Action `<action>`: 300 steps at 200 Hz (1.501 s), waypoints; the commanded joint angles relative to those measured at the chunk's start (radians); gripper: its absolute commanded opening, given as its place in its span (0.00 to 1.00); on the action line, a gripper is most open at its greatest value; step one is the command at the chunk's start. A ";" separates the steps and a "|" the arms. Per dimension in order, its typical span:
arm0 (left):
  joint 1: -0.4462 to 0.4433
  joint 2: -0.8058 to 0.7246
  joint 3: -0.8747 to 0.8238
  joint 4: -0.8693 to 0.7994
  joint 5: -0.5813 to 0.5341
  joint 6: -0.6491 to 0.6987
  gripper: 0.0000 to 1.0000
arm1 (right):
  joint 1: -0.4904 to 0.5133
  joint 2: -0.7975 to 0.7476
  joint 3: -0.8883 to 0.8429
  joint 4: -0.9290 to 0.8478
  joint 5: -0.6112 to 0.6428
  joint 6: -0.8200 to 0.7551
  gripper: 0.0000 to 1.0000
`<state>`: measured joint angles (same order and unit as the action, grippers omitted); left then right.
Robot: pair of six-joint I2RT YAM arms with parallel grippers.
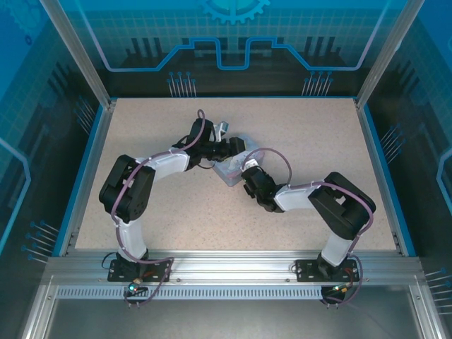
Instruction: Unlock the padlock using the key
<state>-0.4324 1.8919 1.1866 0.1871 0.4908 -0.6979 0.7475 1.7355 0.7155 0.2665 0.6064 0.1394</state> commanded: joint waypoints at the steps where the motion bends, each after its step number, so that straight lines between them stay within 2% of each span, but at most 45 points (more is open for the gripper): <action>1: 0.000 0.013 -0.035 -0.098 -0.040 -0.002 0.74 | 0.008 -0.033 -0.038 -0.003 -0.052 -0.026 0.32; 18: 0.000 0.012 -0.033 -0.099 -0.042 -0.002 0.74 | 0.005 -0.068 -0.075 0.039 -0.095 -0.041 0.46; 37: 0.001 0.010 -0.034 -0.100 -0.041 0.000 0.74 | 0.001 -0.124 -0.114 0.045 -0.146 -0.056 0.58; 64: 0.000 0.006 -0.034 -0.104 -0.043 0.003 0.74 | -0.055 -0.228 -0.172 0.051 -0.335 -0.054 0.72; 78: 0.001 0.003 -0.035 -0.104 -0.044 0.004 0.74 | -0.101 -0.261 -0.177 0.040 -0.427 -0.039 0.74; 120: 0.000 -0.001 -0.038 -0.098 -0.040 -0.002 0.74 | -0.368 -0.267 -0.172 0.116 -0.940 0.095 0.70; 142: 0.001 -0.001 -0.041 -0.094 -0.038 -0.004 0.74 | -0.439 -0.195 -0.115 0.085 -1.075 0.126 0.65; 163: 0.000 -0.002 -0.041 -0.093 -0.038 -0.003 0.74 | -0.458 -0.122 -0.078 0.072 -1.110 0.130 0.61; 212: 0.000 0.000 -0.043 -0.090 -0.034 -0.006 0.74 | -0.461 -0.021 -0.039 0.096 -1.102 0.150 0.53; 300: 0.000 0.010 -0.044 -0.090 -0.036 -0.007 0.74 | -0.441 0.031 -0.033 0.109 -1.038 0.157 0.32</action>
<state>-0.4332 1.8889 1.1816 0.1928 0.4862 -0.7010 0.3008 1.7512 0.6685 0.3664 -0.4446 0.2928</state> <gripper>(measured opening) 0.737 0.348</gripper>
